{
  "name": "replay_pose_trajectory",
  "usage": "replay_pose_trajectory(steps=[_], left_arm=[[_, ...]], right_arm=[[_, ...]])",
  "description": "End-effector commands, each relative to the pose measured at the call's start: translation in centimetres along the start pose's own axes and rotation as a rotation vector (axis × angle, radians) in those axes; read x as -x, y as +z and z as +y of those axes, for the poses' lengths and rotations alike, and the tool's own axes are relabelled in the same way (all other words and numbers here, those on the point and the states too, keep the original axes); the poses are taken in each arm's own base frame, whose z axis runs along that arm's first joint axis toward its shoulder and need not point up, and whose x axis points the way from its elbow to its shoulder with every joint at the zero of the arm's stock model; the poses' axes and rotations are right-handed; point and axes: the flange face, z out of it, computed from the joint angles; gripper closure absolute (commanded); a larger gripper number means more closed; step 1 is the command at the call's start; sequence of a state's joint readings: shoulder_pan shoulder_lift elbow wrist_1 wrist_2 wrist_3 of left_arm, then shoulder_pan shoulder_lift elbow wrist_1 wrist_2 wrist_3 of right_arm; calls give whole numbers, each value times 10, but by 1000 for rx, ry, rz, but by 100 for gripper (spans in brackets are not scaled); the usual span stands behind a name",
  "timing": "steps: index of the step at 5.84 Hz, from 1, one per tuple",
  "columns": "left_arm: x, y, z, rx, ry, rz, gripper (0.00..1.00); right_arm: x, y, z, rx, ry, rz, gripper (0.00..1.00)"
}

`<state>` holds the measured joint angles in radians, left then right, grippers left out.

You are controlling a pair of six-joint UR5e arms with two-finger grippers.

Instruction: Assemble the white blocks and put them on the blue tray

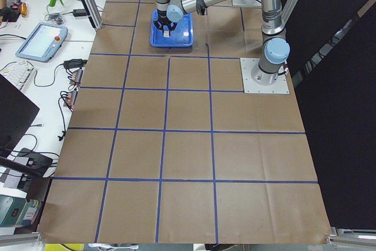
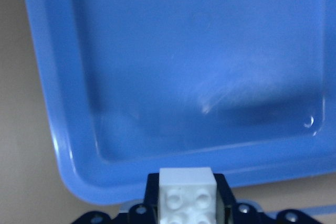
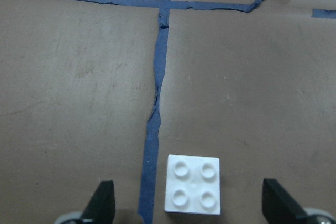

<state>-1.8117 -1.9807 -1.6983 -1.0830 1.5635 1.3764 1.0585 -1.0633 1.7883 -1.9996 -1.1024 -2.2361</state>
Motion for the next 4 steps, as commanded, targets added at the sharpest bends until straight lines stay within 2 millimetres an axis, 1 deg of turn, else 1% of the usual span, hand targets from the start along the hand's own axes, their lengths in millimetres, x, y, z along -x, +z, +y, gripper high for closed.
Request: replay_pose_trajectory(steps=[1, 2, 3, 4], left_arm=[[-9, 13, -26, -35, -129, 25, 87], [-13, 21, -41, -56, -182, 44, 87], [-6, 35, -48, -63, -177, 15, 87], [-2, 57, -52, -56, -172, 21, 86]], right_arm=[[1, 2, 1, 2, 10, -5, 11], [1, 2, 1, 2, 11, -6, 17], [1, 2, 1, 0, 11, -5, 33], [1, 2, 1, 0, 5, -5, 44]])
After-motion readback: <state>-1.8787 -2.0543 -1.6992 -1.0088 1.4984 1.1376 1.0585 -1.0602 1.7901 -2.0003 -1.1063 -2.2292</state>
